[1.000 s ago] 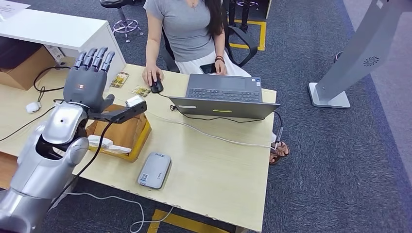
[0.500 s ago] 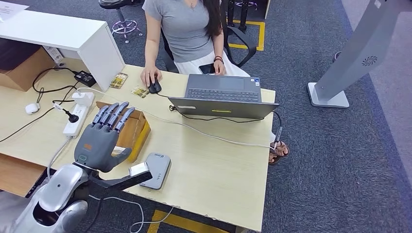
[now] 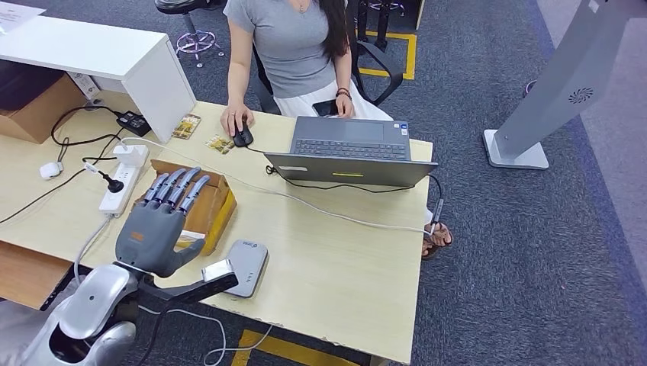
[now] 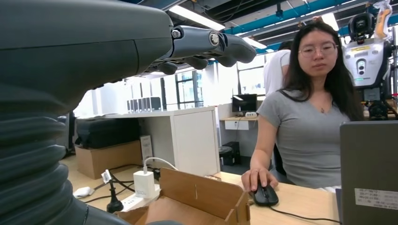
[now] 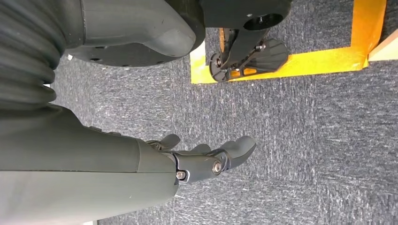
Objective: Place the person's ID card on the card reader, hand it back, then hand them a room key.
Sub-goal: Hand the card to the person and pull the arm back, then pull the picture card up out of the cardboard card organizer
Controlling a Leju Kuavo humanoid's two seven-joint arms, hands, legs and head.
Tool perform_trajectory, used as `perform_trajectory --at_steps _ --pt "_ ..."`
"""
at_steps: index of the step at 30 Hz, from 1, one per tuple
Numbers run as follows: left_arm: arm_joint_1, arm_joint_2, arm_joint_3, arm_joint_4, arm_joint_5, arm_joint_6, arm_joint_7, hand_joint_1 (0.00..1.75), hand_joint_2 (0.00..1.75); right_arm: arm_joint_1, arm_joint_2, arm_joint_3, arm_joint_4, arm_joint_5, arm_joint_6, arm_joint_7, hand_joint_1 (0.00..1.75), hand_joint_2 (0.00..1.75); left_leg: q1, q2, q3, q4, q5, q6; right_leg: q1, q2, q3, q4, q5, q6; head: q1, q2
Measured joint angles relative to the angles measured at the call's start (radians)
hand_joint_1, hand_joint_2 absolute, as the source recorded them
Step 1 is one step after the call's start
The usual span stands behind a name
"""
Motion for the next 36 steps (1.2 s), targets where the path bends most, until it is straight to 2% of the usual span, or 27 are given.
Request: perform_trajectory --at_steps 19,33,36 --pt "0.006 0.0 0.006 -0.001 0.0 -0.009 0.004 0.0 1.75 0.002 0.0 -0.009 -0.009 0.002 0.001 0.003 0.0 1.75 0.0 0.0 0.0 0.0 0.0 0.0 0.0 0.0 0.0 0.0 0.0 0.0 0.0 0.0" --pt "0.01 0.021 0.047 0.038 0.019 -0.2 0.075 0.0 1.75 0.005 0.002 -0.026 -0.021 0.037 0.01 0.019 0.0 1.75 0.0 0.0 0.0 0.0 0.0 0.0 0.0 0.0 0.0 0.0 0.0 0.0 0.0 0.0" --pt "0.01 0.022 0.047 0.047 0.022 -0.216 0.083 0.0 1.75 0.006 0.002 -0.032 -0.022 0.043 0.011 0.02 0.0 1.75 0.0 0.0 0.0 0.0 0.0 0.0 0.0 0.0 0.0 0.0 0.0 0.0 0.0 0.0"
